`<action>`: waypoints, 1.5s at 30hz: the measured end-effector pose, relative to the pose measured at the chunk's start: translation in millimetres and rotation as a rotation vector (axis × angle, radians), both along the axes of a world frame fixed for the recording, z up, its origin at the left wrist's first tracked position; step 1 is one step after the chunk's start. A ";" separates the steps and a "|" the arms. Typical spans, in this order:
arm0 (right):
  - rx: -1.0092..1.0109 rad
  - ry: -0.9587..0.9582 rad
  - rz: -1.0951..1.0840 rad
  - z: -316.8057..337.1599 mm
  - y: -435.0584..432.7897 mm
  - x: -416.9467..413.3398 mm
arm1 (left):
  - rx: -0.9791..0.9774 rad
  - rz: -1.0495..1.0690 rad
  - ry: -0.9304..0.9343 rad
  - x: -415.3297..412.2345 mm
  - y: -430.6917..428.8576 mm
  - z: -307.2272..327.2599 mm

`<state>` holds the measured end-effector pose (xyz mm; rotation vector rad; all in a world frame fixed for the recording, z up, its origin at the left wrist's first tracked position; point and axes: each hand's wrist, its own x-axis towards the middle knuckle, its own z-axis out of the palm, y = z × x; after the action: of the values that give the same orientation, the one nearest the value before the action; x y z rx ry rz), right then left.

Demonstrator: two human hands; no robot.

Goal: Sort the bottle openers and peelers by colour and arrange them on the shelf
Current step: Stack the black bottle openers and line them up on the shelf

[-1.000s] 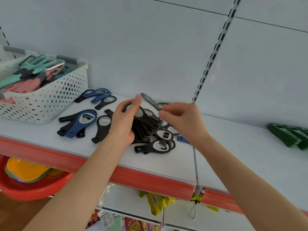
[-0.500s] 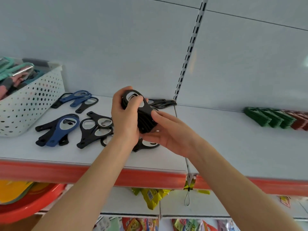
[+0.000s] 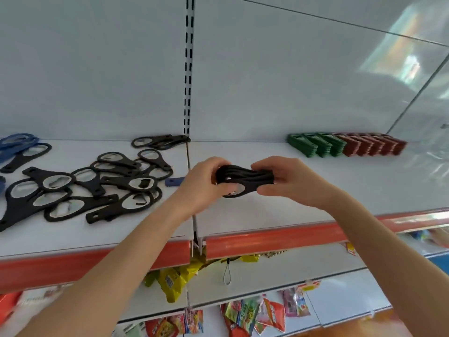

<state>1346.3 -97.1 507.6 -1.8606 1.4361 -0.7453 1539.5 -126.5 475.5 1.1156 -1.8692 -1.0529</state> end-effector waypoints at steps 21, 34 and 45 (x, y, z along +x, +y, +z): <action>-0.068 0.248 0.109 -47.7 -17.4 -62.2 | -0.019 0.259 -0.378 -100.3 12.5 -23.8; -0.026 0.280 0.123 -53.3 -24.4 -71.5 | -0.100 0.166 -0.522 -86.9 5.9 -29.4; 0.037 0.181 0.096 -28.1 -40.2 -88.2 | -0.113 0.334 -0.158 -80.0 -16.2 2.2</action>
<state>1258.1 -137.4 479.5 -1.9944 1.4486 -0.5119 1459.4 -142.7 477.7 1.4170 -1.7559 -0.6792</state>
